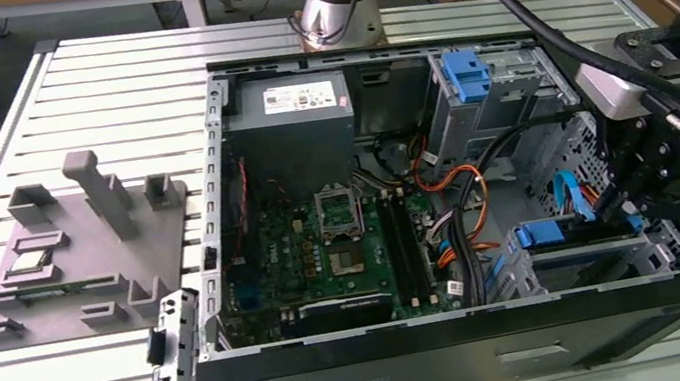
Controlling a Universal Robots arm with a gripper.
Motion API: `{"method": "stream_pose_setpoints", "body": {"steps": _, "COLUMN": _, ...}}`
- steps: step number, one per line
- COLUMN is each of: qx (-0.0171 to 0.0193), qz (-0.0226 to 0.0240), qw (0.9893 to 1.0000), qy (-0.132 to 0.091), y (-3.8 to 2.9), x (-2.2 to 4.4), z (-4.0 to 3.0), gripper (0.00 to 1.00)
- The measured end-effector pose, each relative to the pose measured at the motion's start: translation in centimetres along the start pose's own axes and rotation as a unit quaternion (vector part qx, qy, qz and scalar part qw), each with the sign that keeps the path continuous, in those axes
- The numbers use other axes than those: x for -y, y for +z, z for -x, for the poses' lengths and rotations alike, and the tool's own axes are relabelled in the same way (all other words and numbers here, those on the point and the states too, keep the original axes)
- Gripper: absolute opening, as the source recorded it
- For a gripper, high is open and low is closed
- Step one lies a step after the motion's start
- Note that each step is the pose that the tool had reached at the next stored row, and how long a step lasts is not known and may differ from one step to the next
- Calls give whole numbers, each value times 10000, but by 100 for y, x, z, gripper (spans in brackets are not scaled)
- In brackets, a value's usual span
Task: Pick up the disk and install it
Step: 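Insert the second disk wire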
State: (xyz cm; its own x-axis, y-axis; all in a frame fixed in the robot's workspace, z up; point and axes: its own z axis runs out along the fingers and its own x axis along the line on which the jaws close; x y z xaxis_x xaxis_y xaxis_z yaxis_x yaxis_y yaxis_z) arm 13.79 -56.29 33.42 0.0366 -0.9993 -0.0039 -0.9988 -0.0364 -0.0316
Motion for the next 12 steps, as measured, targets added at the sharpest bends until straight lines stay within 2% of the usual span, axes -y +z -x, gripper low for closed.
{"method": "stream_pose_setpoints", "body": {"steps": 12, "qx": 0, "qz": 0, "qw": 10000, "qy": 0, "y": 27, "x": -2, "z": 0, "gripper": 16}}
